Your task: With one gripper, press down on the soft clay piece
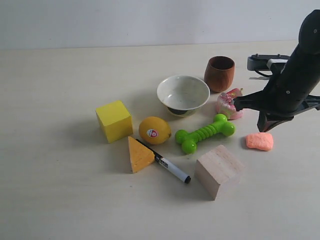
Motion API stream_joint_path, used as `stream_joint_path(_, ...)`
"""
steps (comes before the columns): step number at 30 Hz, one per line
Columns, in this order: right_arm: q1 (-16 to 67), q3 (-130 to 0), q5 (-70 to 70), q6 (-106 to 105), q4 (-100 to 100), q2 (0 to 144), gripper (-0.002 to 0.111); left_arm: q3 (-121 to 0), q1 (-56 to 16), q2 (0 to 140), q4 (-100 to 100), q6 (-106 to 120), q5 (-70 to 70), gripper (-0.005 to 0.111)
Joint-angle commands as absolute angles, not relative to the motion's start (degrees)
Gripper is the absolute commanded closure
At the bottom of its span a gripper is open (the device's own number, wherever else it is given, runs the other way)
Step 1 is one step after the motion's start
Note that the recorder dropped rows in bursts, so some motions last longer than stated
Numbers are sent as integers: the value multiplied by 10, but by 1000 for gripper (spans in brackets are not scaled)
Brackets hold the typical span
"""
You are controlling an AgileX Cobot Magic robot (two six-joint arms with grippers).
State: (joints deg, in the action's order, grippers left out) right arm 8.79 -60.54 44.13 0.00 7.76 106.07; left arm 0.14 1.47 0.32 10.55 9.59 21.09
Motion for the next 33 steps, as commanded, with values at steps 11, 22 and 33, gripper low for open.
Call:
stream_joint_path(11,90,-582,425,6,70,1062,108,0,12,0,108,95,206,107)
stream_joint_path(22,90,-581,416,15,70,1090,108,0,12,0,108,95,206,107)
stream_joint_path(33,90,-581,411,17,76,1173,108,0,12,0,108,95,206,107)
